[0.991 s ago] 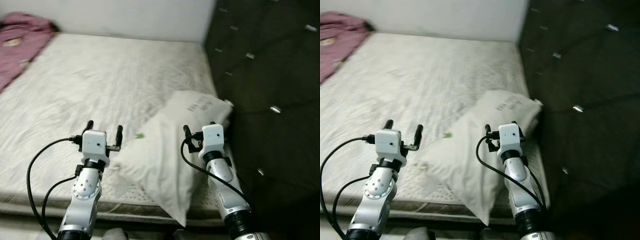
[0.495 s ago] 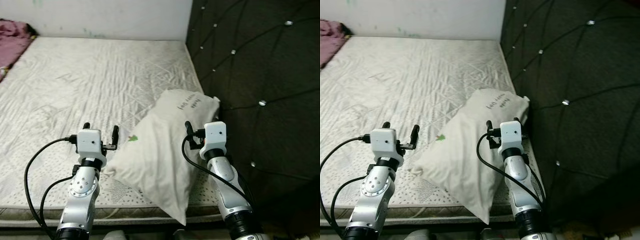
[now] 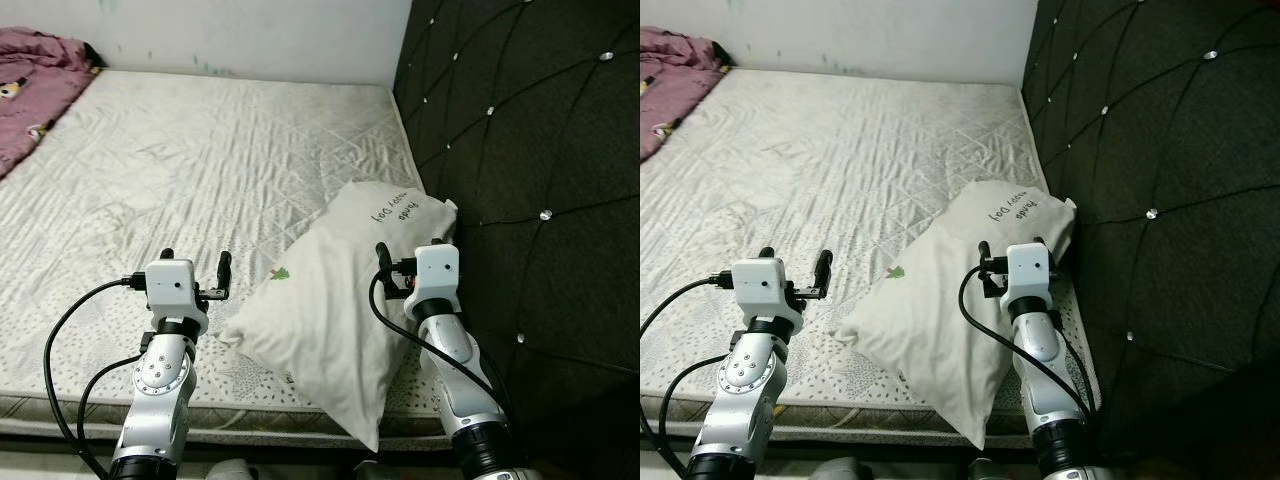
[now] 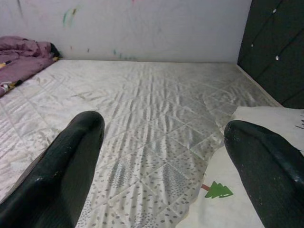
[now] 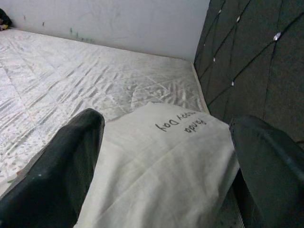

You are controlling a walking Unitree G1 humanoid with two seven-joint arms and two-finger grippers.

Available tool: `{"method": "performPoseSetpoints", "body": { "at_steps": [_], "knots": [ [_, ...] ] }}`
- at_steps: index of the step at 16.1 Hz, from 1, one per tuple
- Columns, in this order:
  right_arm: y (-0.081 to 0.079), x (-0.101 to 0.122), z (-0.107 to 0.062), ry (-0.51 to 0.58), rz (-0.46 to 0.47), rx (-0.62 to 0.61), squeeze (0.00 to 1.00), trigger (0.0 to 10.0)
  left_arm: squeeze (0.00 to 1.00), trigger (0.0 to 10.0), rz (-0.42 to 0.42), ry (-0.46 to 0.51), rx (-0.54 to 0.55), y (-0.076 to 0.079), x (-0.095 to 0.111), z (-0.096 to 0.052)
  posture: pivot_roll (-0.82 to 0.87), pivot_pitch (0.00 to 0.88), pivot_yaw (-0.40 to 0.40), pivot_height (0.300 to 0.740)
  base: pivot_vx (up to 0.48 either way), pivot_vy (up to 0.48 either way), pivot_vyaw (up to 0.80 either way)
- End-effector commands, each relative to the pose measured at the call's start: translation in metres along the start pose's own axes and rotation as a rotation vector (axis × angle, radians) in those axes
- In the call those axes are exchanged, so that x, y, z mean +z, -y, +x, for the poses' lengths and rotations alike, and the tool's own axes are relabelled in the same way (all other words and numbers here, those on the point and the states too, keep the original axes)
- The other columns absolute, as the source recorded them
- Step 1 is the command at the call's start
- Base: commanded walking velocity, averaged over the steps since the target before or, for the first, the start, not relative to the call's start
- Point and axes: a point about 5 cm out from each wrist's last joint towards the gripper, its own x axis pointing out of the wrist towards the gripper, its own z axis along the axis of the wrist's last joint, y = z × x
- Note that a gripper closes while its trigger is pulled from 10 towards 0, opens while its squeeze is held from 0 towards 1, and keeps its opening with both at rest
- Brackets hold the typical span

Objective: Clean up the room

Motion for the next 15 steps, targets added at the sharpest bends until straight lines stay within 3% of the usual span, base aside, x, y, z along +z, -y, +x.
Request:
{"method": "performPoseSetpoints", "body": {
  "at_steps": [1,9,15],
  "knots": [
    [0.0041,-0.0014,0.0018,-0.014,-0.001,-0.019,0.0,10.0,0.0,10.0,0.004,-0.007,-0.005,0.0005,0.0004,0.0032,0.1,0.0,-0.012,0.74,0.0,0.0,0.0],
    [0.0028,-0.0008,0.0042,-0.012,-0.016,-0.005,0.0,10.0,0.0,10.0,0.012,-0.009,-0.013,0.0026,0.0001,0.0062,0.09,0.0,-0.012,0.736,0.0,0.0,0.0],
    [0.0026,-0.0002,0.0057,-0.011,-0.024,0.002,0.0,10.0,0.0,10.0,0.006,-0.013,-0.005,0.0026,-0.0002,0.008,0.09,0.0,-0.015,0.672,0.0,0.0,0.0]
  ]
}}
